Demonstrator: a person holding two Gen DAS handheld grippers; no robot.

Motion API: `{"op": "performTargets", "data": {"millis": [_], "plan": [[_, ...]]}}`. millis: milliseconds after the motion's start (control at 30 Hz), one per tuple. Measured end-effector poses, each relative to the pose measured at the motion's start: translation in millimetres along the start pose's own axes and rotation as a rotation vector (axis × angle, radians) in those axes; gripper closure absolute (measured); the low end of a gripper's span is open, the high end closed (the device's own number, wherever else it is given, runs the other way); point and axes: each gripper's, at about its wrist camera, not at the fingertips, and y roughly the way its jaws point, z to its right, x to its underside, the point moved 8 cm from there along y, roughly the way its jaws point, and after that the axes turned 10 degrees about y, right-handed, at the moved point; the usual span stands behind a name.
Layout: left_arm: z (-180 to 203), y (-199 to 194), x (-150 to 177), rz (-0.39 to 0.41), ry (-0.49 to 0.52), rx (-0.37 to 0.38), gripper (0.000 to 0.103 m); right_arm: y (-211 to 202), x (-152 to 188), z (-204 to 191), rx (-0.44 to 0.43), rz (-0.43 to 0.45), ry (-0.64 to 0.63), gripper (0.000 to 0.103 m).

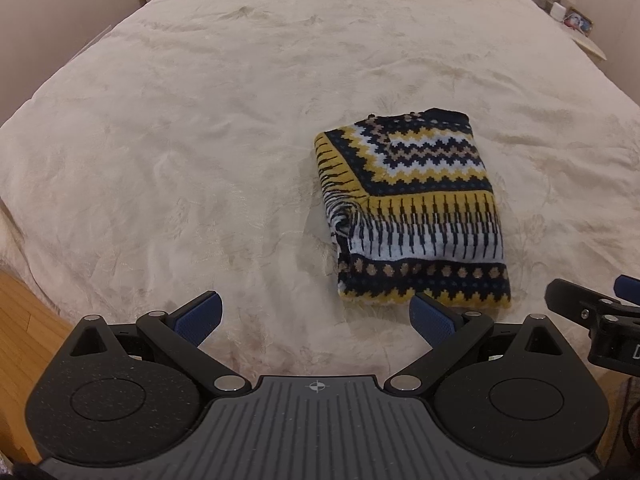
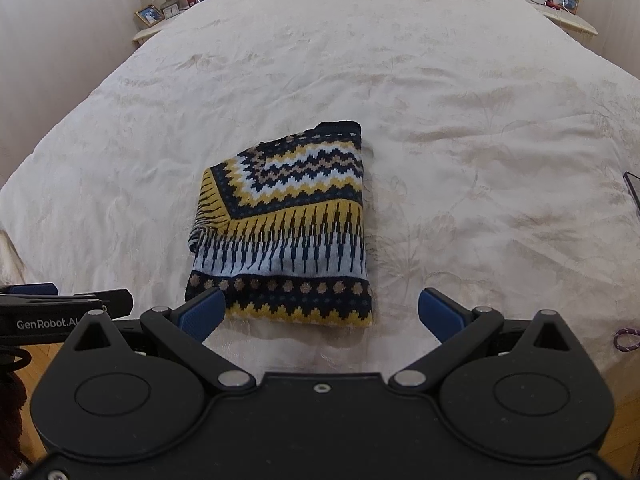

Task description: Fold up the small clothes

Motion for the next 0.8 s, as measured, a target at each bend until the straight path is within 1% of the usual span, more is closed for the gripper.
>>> {"op": "performTargets", "data": {"millis": [533, 800], "plan": [[7, 7, -2, -0.023, 0.015, 0.0, 0.002, 6, -2, 3, -0.006, -0.014, 0.011, 0.001], [16, 10, -7, -0.029, 0.025, 0.004, 0.002, 11, -2, 6, -0.009, -0.026, 0.016, 0.001]]}}
